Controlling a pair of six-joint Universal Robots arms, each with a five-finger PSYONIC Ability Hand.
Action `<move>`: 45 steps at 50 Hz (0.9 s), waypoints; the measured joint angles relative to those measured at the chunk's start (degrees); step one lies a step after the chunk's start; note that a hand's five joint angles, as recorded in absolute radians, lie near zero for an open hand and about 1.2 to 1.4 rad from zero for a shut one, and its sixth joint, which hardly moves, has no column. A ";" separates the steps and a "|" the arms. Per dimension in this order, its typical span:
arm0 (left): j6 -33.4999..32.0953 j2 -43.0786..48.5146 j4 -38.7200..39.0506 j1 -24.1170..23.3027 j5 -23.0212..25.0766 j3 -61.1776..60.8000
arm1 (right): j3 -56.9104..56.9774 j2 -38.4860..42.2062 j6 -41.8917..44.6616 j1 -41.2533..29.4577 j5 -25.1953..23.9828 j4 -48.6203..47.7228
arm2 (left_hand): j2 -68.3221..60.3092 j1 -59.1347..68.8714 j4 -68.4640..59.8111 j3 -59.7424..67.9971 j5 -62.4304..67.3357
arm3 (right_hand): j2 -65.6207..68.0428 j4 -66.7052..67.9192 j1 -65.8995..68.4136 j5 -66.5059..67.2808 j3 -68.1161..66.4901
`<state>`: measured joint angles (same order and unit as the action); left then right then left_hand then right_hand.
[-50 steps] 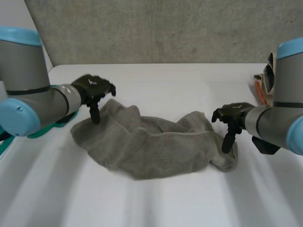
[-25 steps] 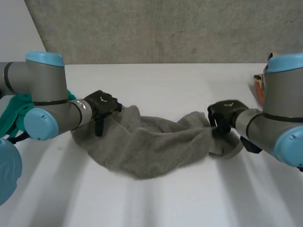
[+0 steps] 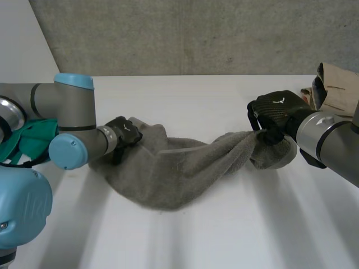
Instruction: Fold the laundry.
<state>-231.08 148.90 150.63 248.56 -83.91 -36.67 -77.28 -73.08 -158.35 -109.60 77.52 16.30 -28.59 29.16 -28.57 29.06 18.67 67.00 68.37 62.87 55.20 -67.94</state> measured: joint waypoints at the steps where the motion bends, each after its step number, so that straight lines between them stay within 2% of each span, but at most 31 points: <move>1: -0.33 0.13 -0.02 -0.10 -0.47 0.33 | 0.47 0.55 0.18 0.13 0.04 0.17 | 2.66 -1.22 2.90 -3.09 -2.85 | 0.00 0.00 0.00 0.00 0.00; 7: -0.59 -0.05 0.01 -0.26 -1.59 1.20 | 1.56 1.90 0.93 0.39 0.15 0.91 | 5.47 -3.78 5.92 -5.87 -6.18 | 0.00 0.00 0.00 0.00 0.00; 20: 3.13 -1.19 1.88 -0.54 -1.43 1.26 | 0.78 3.46 1.39 0.68 0.12 0.71 | 6.24 -6.11 6.59 -6.64 -7.03 | 0.00 0.00 0.00 0.00 0.00; 31: 3.22 2.02 3.43 -0.93 -1.16 3.18 | 0.87 4.83 1.98 1.57 -0.06 0.63 | 8.48 -8.35 8.54 -8.73 -8.84 | 0.00 0.00 0.00 0.00 0.00; 33: 2.81 2.91 3.14 -0.88 -1.28 4.08 | 0.87 5.03 2.10 1.83 -0.10 0.62 | 1.08 -0.34 0.98 -1.48 -1.06 | 0.00 0.00 0.00 0.00 0.00; 34: 2.59 3.28 2.93 -0.85 -1.33 4.54 | 0.87 5.10 2.14 1.98 -0.10 0.61 | -11.28 12.70 -10.88 10.20 10.59 | 0.00 0.00 0.00 0.00 0.00; 35: 2.48 3.45 2.81 -0.84 -1.37 4.74 | 0.88 5.14 2.15 2.05 -0.09 0.60 | -12.77 14.23 -12.31 12.19 12.02 | 0.00 0.00 0.00 0.00 0.00; 36: 2.26 3.69 2.45 -0.80 -1.51 5.13 | 0.93 5.19 2.18 2.24 -0.06 0.60 | -24.06 25.73 -23.11 23.47 22.66 | 0.00 0.00 0.00 0.00 0.00; 38: 2.03 3.60 1.77 -0.73 -1.85 5.60 | 1.09 5.20 2.20 2.57 0.02 0.61 | -36.47 37.43 -36.58 35.56 35.71 | 0.00 0.00 0.00 0.00 0.00; 42: 2.55 1.41 0.80 -0.27 -2.16 5.00 | 1.77 4.91 2.23 3.37 0.15 0.76 | -39.47 37.42 -39.57 38.41 36.98 | 0.00 0.00 0.00 0.00 0.00; 45: 5.17 -4.02 0.54 0.89 -0.77 2.41 | 3.01 4.30 2.37 4.51 0.23 1.16 | -39.51 37.42 -39.57 38.42 36.98 | 0.00 0.00 0.00 0.00 0.00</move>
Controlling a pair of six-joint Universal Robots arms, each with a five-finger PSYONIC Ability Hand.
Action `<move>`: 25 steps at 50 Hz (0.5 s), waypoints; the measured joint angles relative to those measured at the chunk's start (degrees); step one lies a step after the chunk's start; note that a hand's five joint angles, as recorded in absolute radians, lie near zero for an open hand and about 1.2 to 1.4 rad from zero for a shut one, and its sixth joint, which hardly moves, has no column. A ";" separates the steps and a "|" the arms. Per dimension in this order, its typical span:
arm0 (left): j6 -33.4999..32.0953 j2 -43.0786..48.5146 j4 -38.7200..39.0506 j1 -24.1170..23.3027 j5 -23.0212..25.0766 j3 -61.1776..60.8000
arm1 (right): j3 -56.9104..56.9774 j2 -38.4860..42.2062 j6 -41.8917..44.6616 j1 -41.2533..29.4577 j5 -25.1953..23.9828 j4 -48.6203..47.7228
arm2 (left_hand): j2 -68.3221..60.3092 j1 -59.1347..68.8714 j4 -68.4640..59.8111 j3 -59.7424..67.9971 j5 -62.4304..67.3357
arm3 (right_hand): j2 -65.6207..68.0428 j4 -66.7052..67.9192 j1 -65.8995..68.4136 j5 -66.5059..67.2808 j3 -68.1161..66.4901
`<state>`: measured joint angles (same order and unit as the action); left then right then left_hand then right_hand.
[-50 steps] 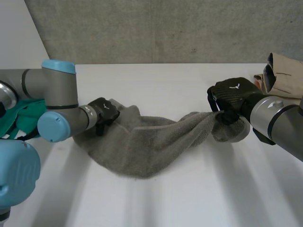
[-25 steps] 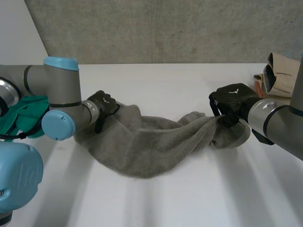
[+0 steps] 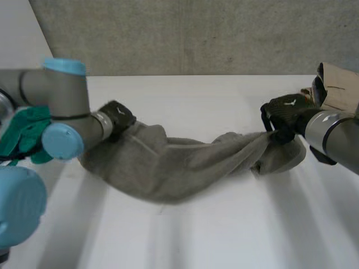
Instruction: Fold the laundry.
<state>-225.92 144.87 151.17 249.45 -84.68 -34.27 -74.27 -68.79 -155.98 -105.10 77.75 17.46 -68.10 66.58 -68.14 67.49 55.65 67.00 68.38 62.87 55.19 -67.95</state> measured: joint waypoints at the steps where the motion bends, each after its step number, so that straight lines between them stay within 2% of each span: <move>1: 0.38 -0.67 0.02 0.16 0.21 -0.36 | 0.26 -0.12 0.09 0.21 0.00 0.17 | 0.00 0.00 0.00 0.00 0.00 | 0.00 0.00 0.00 0.00 0.00; 8: 6.76 -13.16 0.40 3.75 4.67 -9.41 | 4.26 -0.66 5.89 2.59 -0.55 7.48 | -0.16 0.00 -0.22 0.28 0.00 | 0.00 0.00 0.00 0.00 0.00; 12: 5.86 -15.40 0.04 5.27 5.86 -12.92 | 6.61 1.46 12.79 2.95 -1.11 13.38 | -0.26 0.00 -0.23 0.31 0.00 | 0.00 0.01 0.00 0.00 0.00; 16: 2.75 -13.55 -0.02 6.20 5.72 -12.31 | 10.65 6.48 18.97 1.98 -0.86 16.13 | -0.26 0.00 -0.24 0.31 0.00 | 0.00 0.03 0.00 0.00 0.00; 19: 2.24 -11.29 1.70 6.34 5.01 -8.19 | 15.22 10.59 20.29 0.93 0.91 13.77 | -0.26 0.00 -0.25 0.38 0.00 | 0.00 0.06 0.00 0.00 -0.22; 22: 4.61 -9.85 5.56 6.26 3.94 -2.18 | 20.54 13.69 19.19 0.13 4.08 7.66 | -0.27 0.00 -0.27 0.41 0.00 | 0.04 0.16 0.00 0.00 -0.29; 24: 9.14 -9.80 10.87 6.22 2.68 3.74 | 23.63 14.83 17.71 -0.20 6.40 2.46 | -0.28 0.00 -0.27 0.41 0.00 | 0.16 0.21 0.00 0.00 -0.29; 25: 11.71 -10.13 13.64 6.25 2.05 6.09 | 26.80 15.54 15.34 -0.48 9.26 -4.81 | -0.28 0.00 -0.27 0.41 0.00 | 0.25 0.22 0.00 0.00 -0.29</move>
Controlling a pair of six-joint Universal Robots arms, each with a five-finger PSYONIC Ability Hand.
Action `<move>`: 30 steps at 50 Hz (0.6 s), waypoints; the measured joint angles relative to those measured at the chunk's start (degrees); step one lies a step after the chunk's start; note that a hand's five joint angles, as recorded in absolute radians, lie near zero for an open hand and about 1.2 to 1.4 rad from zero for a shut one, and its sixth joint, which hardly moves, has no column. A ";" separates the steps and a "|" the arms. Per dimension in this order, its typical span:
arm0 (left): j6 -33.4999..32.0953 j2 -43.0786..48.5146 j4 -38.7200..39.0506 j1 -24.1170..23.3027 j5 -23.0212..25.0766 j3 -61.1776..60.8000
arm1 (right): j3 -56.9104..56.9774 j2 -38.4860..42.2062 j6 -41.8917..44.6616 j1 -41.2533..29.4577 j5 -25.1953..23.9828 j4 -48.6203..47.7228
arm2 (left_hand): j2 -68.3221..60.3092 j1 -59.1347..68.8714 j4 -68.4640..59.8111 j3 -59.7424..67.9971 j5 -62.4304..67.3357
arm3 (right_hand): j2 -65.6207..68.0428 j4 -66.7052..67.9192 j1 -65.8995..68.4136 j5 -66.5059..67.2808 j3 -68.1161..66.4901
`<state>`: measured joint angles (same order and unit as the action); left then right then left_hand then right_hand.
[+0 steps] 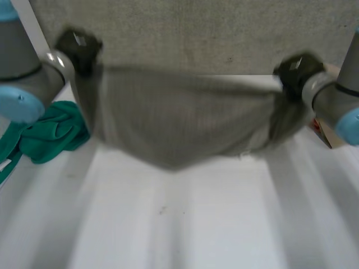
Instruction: Fold the laundry.
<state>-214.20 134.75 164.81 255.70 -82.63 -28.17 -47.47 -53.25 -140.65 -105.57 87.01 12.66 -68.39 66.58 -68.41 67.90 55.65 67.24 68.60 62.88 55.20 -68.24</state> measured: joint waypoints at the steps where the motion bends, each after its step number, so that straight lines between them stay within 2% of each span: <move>1: 2.27 -0.48 2.52 0.05 -0.54 1.49 | 0.90 -0.10 -1.30 -0.08 1.13 -3.77 | 0.00 0.00 0.00 0.00 0.00 | 0.01 0.02 0.00 0.00 0.00; 7: 17.89 -6.68 21.35 0.63 -3.60 3.48 | -0.44 -5.40 -11.35 -0.30 5.06 -31.07 | -0.01 0.00 -0.02 0.00 0.00 | 0.01 0.04 0.00 1.33 0.00; 12: 21.58 -10.58 28.18 1.04 -3.88 -2.85 | -6.59 -9.35 -15.43 -0.61 3.03 -42.50 | -0.02 0.00 -0.02 0.00 0.00 | 0.01 0.04 0.00 2.62 0.00; 17: 19.93 -12.79 29.43 1.96 -3.40 -13.38 | -14.05 -10.69 -16.14 -0.38 -1.06 -43.61 | -0.02 0.00 -0.02 0.00 0.00 | 0.01 0.04 0.00 2.68 0.00; 22: 17.74 -14.07 28.42 3.05 -2.12 -27.04 | -24.07 -9.66 -15.12 1.10 -5.33 -38.62 | -0.04 0.00 -0.03 0.00 0.00 | 0.01 0.04 0.00 2.68 0.00; 30: 14.63 -14.61 27.68 4.50 4.12 -47.52 | -39.29 -5.01 -8.74 3.25 -11.00 -31.26 | -0.05 0.00 -0.18 0.00 0.00 | -0.03 0.04 -0.02 2.68 0.00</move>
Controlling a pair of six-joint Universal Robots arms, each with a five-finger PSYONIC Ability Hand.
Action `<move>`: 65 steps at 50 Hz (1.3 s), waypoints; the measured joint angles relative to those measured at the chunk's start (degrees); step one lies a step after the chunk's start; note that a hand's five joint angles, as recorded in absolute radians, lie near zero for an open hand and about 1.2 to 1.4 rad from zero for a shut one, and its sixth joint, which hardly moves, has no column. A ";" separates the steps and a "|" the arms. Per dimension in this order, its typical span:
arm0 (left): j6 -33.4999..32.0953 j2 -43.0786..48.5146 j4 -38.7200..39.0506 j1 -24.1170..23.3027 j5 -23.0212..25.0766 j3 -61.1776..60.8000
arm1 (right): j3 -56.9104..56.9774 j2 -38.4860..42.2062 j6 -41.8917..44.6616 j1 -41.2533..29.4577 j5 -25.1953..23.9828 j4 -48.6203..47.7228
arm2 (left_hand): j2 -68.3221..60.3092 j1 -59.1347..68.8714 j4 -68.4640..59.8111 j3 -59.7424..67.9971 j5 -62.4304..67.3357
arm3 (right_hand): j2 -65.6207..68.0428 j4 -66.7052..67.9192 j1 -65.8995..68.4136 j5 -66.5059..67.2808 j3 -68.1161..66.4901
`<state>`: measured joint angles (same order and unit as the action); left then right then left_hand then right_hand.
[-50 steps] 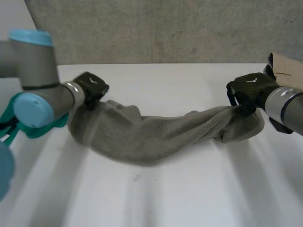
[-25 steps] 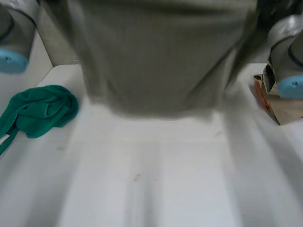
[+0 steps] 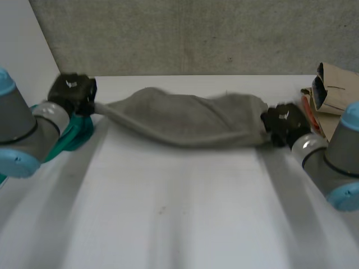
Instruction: Fold the laundry.
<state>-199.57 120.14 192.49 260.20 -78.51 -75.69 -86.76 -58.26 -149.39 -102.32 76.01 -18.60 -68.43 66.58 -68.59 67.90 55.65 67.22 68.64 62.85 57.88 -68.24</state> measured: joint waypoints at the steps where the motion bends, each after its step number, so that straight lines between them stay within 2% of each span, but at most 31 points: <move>1: -0.75 -0.05 0.00 0.25 0.78 -1.60 | -1.05 0.26 1.11 0.16 -0.27 0.77 | 0.00 0.00 0.00 0.00 0.00 | -2.32 -2.75 -0.25 -2.38 2.70; 5: -3.76 -0.69 -0.02 1.28 3.22 -5.82 | -3.06 0.20 4.04 0.61 -0.30 4.20 | 0.00 0.00 0.00 0.00 0.00 | -13.29 -14.29 -8.17 -13.13 14.03; 6: -4.84 -1.14 -0.09 1.70 3.95 -6.96 | -3.07 -0.41 4.32 0.71 0.17 6.39 | 0.00 0.00 0.00 0.00 0.00 | -18.42 -19.43 -14.23 -19.08 19.17; 10: -6.11 -2.75 -0.43 2.47 4.85 -8.23 | -0.14 -2.79 1.82 0.74 1.61 13.80 | 0.00 0.00 0.00 0.00 0.00 | -29.26 -31.16 -25.10 -31.38 30.49; 13: -6.26 -4.26 -0.95 2.95 5.20 -8.47 | 7.35 -4.28 -2.62 0.87 2.35 26.63 | 0.00 0.00 -0.01 0.00 0.00 | -36.39 -37.86 -31.61 -38.41 37.55; 18: -5.57 -5.40 -1.90 3.43 5.48 -8.20 | 21.99 -0.45 -5.76 0.99 2.55 44.84 | 0.00 0.00 -0.01 0.00 0.00 | -37.91 -39.57 -32.36 -40.50 39.15; 24: -4.66 -5.69 -2.41 3.66 5.62 -7.92 | 36.02 7.79 -3.55 1.16 3.80 56.17 | 0.00 0.00 -0.01 0.00 0.00 | -37.91 -39.57 -32.36 -40.52 39.14; 37: -4.80 -4.59 -2.53 3.96 5.71 -7.23 | 48.11 21.04 2.25 1.58 5.97 59.70 | 0.00 0.00 -0.01 0.00 0.00 | -37.21 -38.68 -31.96 -37.81 38.35; 41: -4.93 -4.58 -3.14 4.03 5.75 -7.21 | 50.10 22.66 2.49 1.88 4.70 63.54 | 0.00 0.00 -0.01 0.00 0.00 | -30.26 -32.32 -25.97 -31.23 31.24; 44: -5.24 -4.84 -4.30 4.24 5.88 -7.20 | 50.80 22.12 2.57 2.40 2.91 67.77 | 0.00 0.00 -0.01 0.00 0.00 | -15.90 -17.71 -12.32 -17.14 17.23; 47: -5.71 -5.37 -5.63 4.52 6.13 -7.20 | 50.22 20.36 2.56 3.11 1.59 70.56 | 0.00 0.00 -0.01 0.00 0.00 | -14.35 -15.69 -11.78 -15.17 15.47; 49: -6.12 -5.86 -6.53 4.67 6.36 -7.23 | 49.20 18.98 2.58 3.58 0.95 71.48 | 0.00 0.00 -0.01 0.00 0.00 | -15.61 -16.95 -12.66 -16.44 16.73; 52: -7.21 -7.00 -8.25 4.86 6.86 -7.33 | 46.25 16.38 2.82 4.28 -0.03 71.44 | 0.00 0.00 -0.01 0.00 0.00 | -29.16 -30.17 -24.86 -29.95 29.90; 54: -8.06 -7.58 -9.22 4.90 7.11 -7.36 | 44.11 15.17 3.09 4.54 -0.34 69.87 | 0.00 0.00 -0.01 0.00 0.00 | -33.74 -35.03 -29.07 -35.05 34.80; 65: -9.78 -7.02 -10.51 4.40 6.72 -6.29 | 41.83 16.42 -0.76 3.91 1.44 60.05 | 0.00 0.00 -0.01 0.00 0.00 | -33.99 -35.41 -29.18 -36.10 35.13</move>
<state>-209.36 113.12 181.99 264.60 -71.80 -81.98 -44.93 -41.84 -150.15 -98.41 77.45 41.44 -68.43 66.58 -68.60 67.90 55.65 33.23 33.23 33.67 21.79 -33.12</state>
